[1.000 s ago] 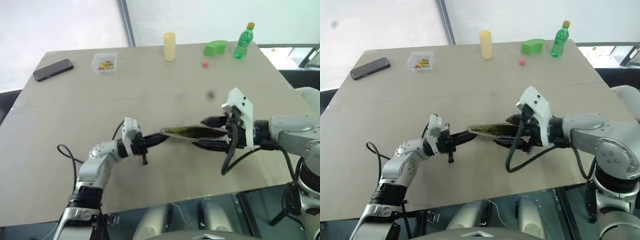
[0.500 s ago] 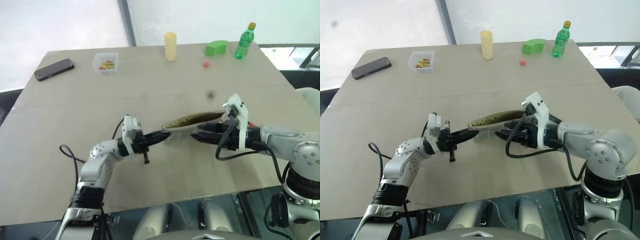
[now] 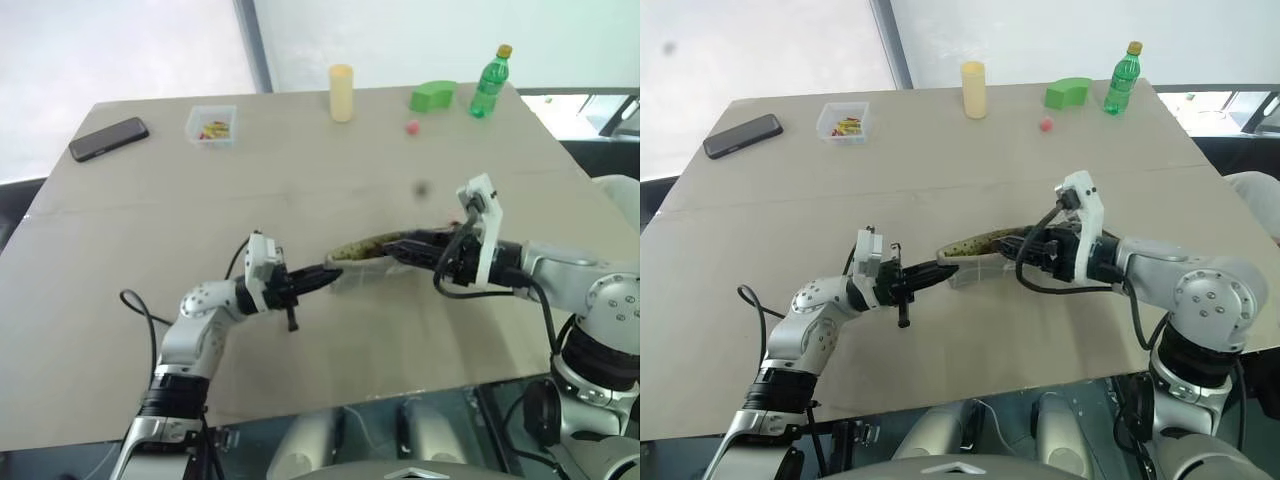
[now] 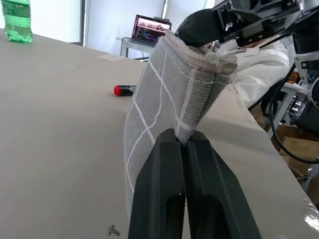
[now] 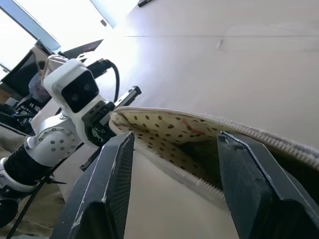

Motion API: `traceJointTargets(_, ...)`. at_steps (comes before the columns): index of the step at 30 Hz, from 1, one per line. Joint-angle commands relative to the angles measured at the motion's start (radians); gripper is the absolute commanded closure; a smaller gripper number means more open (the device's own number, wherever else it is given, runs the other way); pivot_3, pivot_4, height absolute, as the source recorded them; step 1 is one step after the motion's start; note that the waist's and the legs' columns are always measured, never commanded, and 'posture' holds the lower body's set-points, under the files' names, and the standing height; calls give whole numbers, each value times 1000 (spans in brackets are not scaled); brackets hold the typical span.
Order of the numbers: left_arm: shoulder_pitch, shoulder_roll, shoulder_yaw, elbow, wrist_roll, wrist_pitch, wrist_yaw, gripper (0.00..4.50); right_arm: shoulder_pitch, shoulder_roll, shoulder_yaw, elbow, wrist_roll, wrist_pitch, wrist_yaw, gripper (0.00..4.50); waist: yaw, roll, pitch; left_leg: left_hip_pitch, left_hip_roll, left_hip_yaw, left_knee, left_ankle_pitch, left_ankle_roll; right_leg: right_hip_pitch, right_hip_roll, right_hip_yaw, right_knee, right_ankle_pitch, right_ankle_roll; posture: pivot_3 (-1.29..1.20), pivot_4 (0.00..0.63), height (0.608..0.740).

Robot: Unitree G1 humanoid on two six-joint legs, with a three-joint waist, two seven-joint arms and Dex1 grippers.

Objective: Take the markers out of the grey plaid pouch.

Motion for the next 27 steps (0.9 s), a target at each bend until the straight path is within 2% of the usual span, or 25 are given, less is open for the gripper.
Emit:
traceJointTargets(1,0,-1,-3,-37,1,-25,-10,4500,-19,-43,77,10,-28,7,-29,1835,-1,0,0,0,0,0,0,0,0,0,0,0,0,0,0,0,150,740)
traceJointTargets(6,5,-4,-11,-41,6,-41,-27,4500,-18,-161,280,42,-154,-43,-50,1835,-2,0,0,0,0,0,0,0,0,0,0,0,0,0,0,0,150,740)
traceJointTargets(8,9,-5,-14,-43,7,-40,-32,4500,-22,-240,427,38,-255,-162,-33,1835,-3,0,0,0,0,0,0,0,0,0,0,0,0,0,0,0,150,740)
traceJointTargets(11,14,-8,-13,-43,-8,-18,-29,4500,-44,-328,631,39,-442,-442,41,1835,-9,0,0,0,0,1,0,0,0,0,0,0,-1,0,0,0,150,740)
traceJointTargets(13,12,-12,-7,-42,-24,9,-20,4500,-74,-415,815,52,-626,-653,117,1835,-12,0,0,0,0,1,0,0,0,0,0,0,-1,0,1,0,150,740)
traceJointTargets(15,5,-17,2,-42,-47,55,-4,4500,-98,-431,904,96,-737,-795,159,1835,-13,0,0,0,0,1,0,0,0,0,1,-1,-1,0,1,0,150,740)
traceJointTargets(20,-3,-23,14,-63,-113,164,7,4500,-128,-434,961,135,-875,-946,243,1835,-10,0,1,0,0,0,0,1,0,0,1,-1,-1,0,1,0,150,740)
traceJointTargets(24,-10,-30,28,-128,-254,331,4,4500,-136,-599,960,32,-929,-903,413,1835,-1,0,2,-1,-1,0,1,0,0,0,1,-1,-2,0,1,0,150,740)
traceJointTargets(27,-19,-31,47,-159,-352,459,36,4500,-166,-696,900,-75,-874,-788,532,1835,1,1,3,-2,-1,-1,2,0,1,0,0,-2,-2,0,1,0,150,740)
